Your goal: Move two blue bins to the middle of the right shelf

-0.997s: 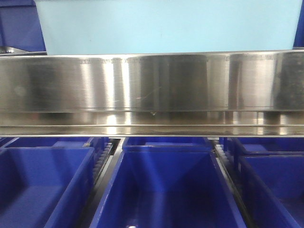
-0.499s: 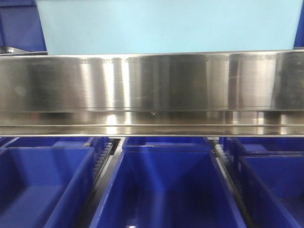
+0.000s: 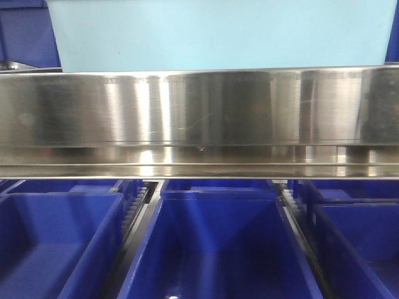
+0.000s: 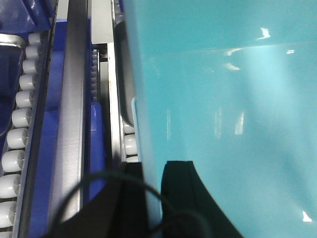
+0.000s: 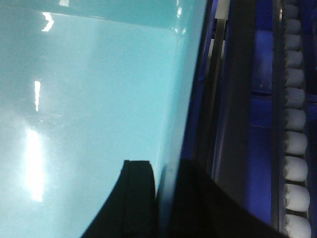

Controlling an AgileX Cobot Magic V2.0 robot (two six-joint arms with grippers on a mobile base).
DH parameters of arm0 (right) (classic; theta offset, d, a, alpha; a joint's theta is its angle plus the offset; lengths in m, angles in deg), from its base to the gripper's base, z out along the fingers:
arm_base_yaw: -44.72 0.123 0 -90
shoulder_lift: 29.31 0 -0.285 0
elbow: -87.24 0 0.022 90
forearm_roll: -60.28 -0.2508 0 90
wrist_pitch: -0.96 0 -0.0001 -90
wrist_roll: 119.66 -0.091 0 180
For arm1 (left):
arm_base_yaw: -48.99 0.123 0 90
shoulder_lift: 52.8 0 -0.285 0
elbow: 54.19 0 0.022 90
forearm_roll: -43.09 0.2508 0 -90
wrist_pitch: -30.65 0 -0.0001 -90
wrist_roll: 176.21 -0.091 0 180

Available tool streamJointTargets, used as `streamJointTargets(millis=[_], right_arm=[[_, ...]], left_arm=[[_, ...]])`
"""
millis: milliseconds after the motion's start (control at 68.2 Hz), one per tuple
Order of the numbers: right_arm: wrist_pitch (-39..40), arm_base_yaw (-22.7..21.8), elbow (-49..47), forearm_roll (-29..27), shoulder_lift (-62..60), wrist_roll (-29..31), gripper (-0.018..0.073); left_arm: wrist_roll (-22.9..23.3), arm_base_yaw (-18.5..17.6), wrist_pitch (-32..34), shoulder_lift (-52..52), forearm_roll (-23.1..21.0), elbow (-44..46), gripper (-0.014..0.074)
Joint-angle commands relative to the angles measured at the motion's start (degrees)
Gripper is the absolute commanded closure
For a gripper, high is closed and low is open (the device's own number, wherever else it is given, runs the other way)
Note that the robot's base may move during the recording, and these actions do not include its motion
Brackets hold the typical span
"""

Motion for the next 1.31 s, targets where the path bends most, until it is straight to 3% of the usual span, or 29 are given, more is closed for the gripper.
streamJointTargets(millis=[0, 73, 147, 323, 367, 631, 851, 1085, 1173, 1291], right_arm=[[-0.2, 0.0, -0.2, 0.7, -0.3, 0.9, 0.071], [-0.2, 0.0, -0.2, 0.7, -0.3, 0.9, 0.0662], [-0.2, 0.0, -0.2, 0.7, -0.3, 0.9, 0.0543], [-0.2, 0.0, -0.3, 0.7, -0.8, 0.9, 0.006], [-0.2, 0.0, -0.3, 0.7, -1.2, 0.9, -0.0016], [-0.2, 0.0, -0.3, 0.7, -5.1, 0.9, 0.001], [-0.2, 0.0, -0.2, 0.7, -7.2, 0.9, 0.001], [-0.2, 0.0, 2.9, 0.7, -7.1, 0.1, 0.001], [-0.2, 0.0, 7.4, 0.7, -7.1, 0.1, 0.001], [2.6, 0.0, 13.6, 0.7, -7.1, -0.3, 0.001]], left_arm=[[-0.9, -0.3, 1.4, 0.3, -0.4, 0.8, 0.0652], [-1.1, -0.3, 1.4, 0.3, -1.2, 0.8, 0.0553], [-1.2, -0.3, 1.4, 0.3, -1.7, 0.8, 0.041], [-1.3, -0.3, 1.4, 0.3, -1.8, 0.8, 0.0055], [-1.3, -0.3, 1.4, 0.3, -1.8, 0.9, -0.0004], [-3.5, -0.3, 1.4, 3.6, -1.3, 0.9, 0.0008], [-4.3, -0.3, 1.4, 7.6, 1.8, 0.0, 0.0008], [-4.7, 0.0, 1.4, 9.4, 1.8, -9.6, 0.0008], [-4.7, 1.2, 1.5, 9.4, -2.9, -14.2, 0.0008], [-4.7, 3.3, 6.8, 9.4, -8.9, -19.0, 0.0008]])
